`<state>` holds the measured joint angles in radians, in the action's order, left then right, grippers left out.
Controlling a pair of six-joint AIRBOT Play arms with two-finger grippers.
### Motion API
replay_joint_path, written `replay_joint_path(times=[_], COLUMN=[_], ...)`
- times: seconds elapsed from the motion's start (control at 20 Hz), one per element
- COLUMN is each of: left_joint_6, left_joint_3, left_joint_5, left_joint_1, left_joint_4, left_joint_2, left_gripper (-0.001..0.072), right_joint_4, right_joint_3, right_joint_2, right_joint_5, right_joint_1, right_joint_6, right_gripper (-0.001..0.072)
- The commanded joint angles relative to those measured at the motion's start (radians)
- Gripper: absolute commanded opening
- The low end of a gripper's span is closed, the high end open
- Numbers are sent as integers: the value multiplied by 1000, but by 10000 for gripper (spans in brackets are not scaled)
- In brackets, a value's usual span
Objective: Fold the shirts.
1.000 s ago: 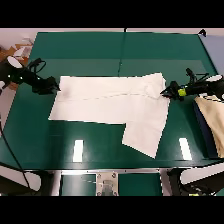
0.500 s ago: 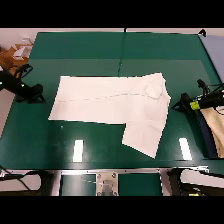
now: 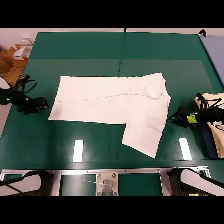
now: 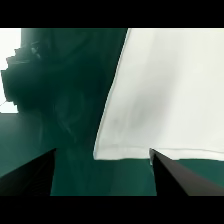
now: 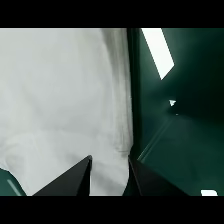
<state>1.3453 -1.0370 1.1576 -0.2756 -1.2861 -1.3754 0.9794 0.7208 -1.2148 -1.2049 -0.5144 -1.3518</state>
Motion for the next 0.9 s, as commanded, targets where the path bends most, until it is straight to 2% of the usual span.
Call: replay_joint_path(times=[0.0,0.15,0.25,0.3,0.35,0.4,0.45,0.5,0.85], left_joint_6=[-120,-231,-285,-312,-327,-337,-336,-337,-341], left_joint_3=[17,16,14,14,14,12,10,5,-39], left_joint_5=[-47,-14,62,92,90,74,53,47,88], left_joint_1=[0,0,0,0,0,0,0,0,0], left_joint_4=[108,195,229,238,238,238,240,243,248], left_joint_2=[-109,-186,-210,-216,-216,-216,-216,-216,-215], left_gripper=[644,644,644,610,369,162,17,20,20], right_joint_4=[1,1,1,1,2,2,2,2,-80], right_joint_3=[-13,-13,-13,-13,-13,-13,-13,-13,-13], right_joint_2=[6,6,6,5,3,-5,-15,-32,-168], right_joint_5=[11,11,11,12,12,12,12,12,44], right_joint_1=[-1,-1,-1,-1,-1,-1,-1,-1,2], right_joint_6=[1,1,2,2,2,2,2,2,55], right_gripper=[262,262,262,262,264,269,300,318,318])
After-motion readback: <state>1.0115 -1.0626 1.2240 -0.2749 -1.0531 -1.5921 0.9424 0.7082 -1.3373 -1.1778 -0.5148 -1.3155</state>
